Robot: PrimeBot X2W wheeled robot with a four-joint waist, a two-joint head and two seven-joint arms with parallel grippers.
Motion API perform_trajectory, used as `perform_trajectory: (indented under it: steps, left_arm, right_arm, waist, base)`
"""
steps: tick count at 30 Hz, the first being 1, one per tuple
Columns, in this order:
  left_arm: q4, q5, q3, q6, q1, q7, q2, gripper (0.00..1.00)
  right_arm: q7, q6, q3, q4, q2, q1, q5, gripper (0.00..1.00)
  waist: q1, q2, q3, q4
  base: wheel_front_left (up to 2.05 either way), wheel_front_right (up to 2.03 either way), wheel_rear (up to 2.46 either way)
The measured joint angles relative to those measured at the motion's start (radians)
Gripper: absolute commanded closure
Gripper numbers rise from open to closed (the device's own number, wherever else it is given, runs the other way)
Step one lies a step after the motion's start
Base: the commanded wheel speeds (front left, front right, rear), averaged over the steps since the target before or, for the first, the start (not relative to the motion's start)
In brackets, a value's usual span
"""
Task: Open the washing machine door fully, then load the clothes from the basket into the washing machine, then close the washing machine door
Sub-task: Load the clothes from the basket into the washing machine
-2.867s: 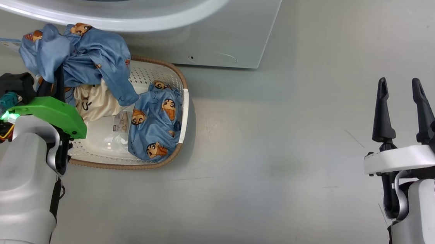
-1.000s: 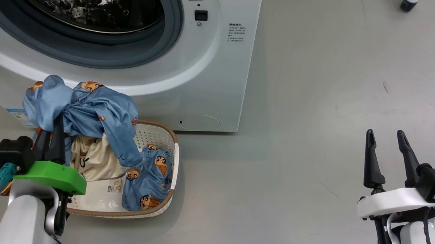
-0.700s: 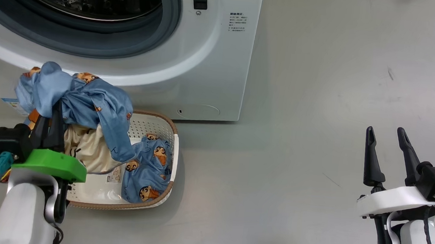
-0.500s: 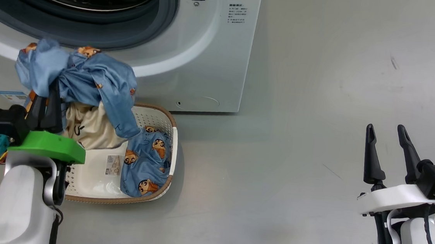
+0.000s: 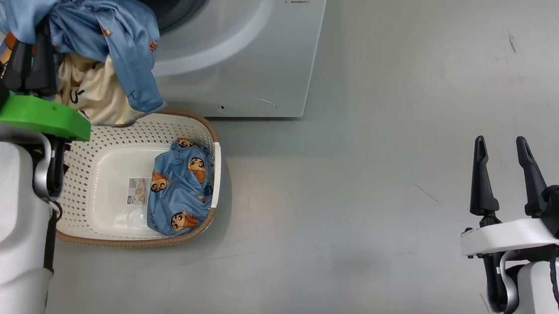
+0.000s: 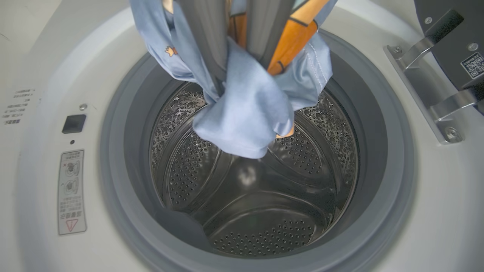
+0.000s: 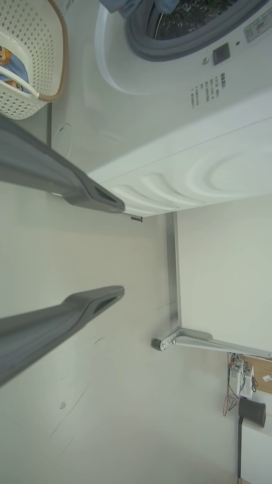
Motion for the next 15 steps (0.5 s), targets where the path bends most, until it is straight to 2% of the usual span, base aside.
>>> perform_trajectory:
  steps: [15]
  left_arm:
    - [0.077, -0.003, 0.005, 0.000, -0.192, 0.011, 0.043, 1.00]
  right_arm:
    - [0.000, 0.000, -0.001, -0.014, 0.000, -0.027, 0.000, 0.00]
  waist:
    - [0.0000, 0.0000, 0.089, -0.022]
  base:
    - [0.00, 0.00, 0.00]
